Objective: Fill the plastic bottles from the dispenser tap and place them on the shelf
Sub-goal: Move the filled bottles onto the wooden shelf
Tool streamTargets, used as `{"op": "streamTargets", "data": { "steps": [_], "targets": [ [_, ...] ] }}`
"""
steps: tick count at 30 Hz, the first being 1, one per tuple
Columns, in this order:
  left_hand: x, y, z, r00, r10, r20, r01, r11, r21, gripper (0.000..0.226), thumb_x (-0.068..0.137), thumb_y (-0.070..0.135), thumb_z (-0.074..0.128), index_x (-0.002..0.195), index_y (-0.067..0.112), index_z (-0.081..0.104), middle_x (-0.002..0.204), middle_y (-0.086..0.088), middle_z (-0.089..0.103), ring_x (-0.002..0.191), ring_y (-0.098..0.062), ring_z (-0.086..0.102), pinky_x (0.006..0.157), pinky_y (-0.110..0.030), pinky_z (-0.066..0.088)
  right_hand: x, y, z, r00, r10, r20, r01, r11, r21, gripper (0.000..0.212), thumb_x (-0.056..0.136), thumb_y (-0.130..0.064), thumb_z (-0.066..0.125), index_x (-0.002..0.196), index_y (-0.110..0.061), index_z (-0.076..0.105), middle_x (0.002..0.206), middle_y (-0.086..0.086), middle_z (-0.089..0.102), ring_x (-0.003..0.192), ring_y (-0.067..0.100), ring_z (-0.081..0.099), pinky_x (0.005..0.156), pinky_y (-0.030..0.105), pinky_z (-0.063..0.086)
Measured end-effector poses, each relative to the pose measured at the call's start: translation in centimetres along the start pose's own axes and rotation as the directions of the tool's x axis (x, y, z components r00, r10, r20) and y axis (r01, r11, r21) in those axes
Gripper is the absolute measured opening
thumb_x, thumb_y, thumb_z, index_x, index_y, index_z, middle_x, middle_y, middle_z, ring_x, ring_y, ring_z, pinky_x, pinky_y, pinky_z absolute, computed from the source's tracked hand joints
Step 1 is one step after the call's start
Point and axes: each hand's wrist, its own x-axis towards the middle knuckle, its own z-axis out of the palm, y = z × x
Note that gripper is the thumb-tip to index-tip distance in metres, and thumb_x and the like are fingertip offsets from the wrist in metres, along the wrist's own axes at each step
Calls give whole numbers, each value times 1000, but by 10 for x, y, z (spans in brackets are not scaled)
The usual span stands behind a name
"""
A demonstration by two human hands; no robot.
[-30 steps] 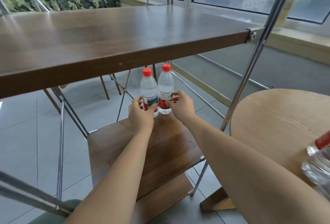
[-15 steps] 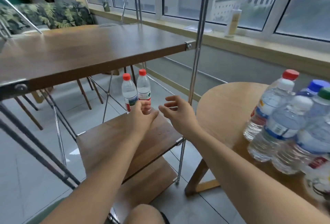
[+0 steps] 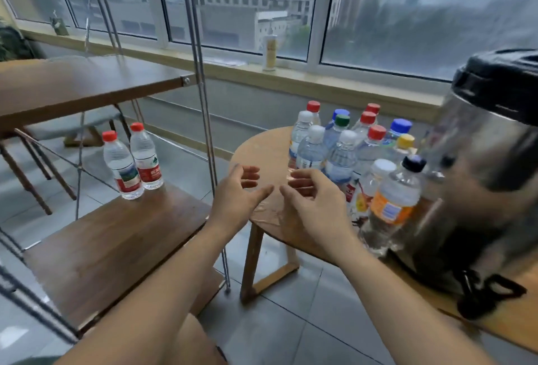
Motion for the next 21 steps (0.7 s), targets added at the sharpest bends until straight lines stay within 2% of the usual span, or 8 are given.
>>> {"op": "streamTargets", "data": {
  "steps": [4, 7, 10, 14, 18, 21],
  "targets": [
    [-2, 13, 40, 998, -7, 58, 9, 999, -36, 64, 82, 38, 95, 136, 27, 61, 127, 13, 68, 114, -5, 67, 101, -41, 61, -28, 14, -43, 991, 40, -128, -34, 998, 53, 24, 92, -35, 85, 111, -32, 70, 98, -13, 76, 93, -1, 72, 83, 21, 59],
    [2, 18, 62, 999, 5, 54, -4, 1000, -22, 71, 80, 37, 96, 139, 27, 58, 132, 9, 67, 119, -12, 66, 106, -44, 58, -50, 23, -66, 982, 82, -171, -66, 993, 99, 23, 93, -31, 85, 110, -35, 69, 96, -12, 76, 92, 3, 72, 86, 26, 61],
    [7, 20, 79, 999, 8, 50, -8, 1000, -7, 74, 80, 36, 97, 141, 26, 56, 135, 6, 67, 122, -15, 65, 105, -40, 57, -70, 31, -81, 967, 103, -232, -77, 990, 117, 22, 93, -31, 84, 111, -33, 71, 96, -18, 75, 93, 4, 73, 87, 27, 60],
    [13, 22, 94, 999, 2, 41, -2, 1000, -7, 75, 80, 35, 96, 143, 24, 57, 136, 5, 69, 121, -16, 67, 101, -36, 55, -91, 45, -91, 910, 123, -396, -86, 990, 108, 21, 95, -27, 83, 110, -32, 70, 101, -14, 76, 99, 3, 72, 87, 23, 59],
    [17, 24, 104, 1000, -17, 20, 16, 1000, 20, 77, 79, 41, 96, 142, 25, 56, 136, 2, 72, 118, -20, 69, 103, -42, 58, -101, 58, -88, 850, 103, -516, -103, 994, 30, 33, 93, -26, 85, 117, -29, 62, 115, -11, 67, 108, -4, 64, 86, 12, 52],
    [18, 25, 108, 1000, -14, 11, 13, 999, 43, 74, 81, 42, 95, 141, 24, 56, 134, 0, 72, 117, -22, 69, 101, -42, 58, -103, 65, -80, 826, 121, -550, -140, 990, 7, 50, 92, -26, 85, 132, -25, 57, 127, -10, 57, 116, -2, 60, 94, 19, 54]
  ]
}}
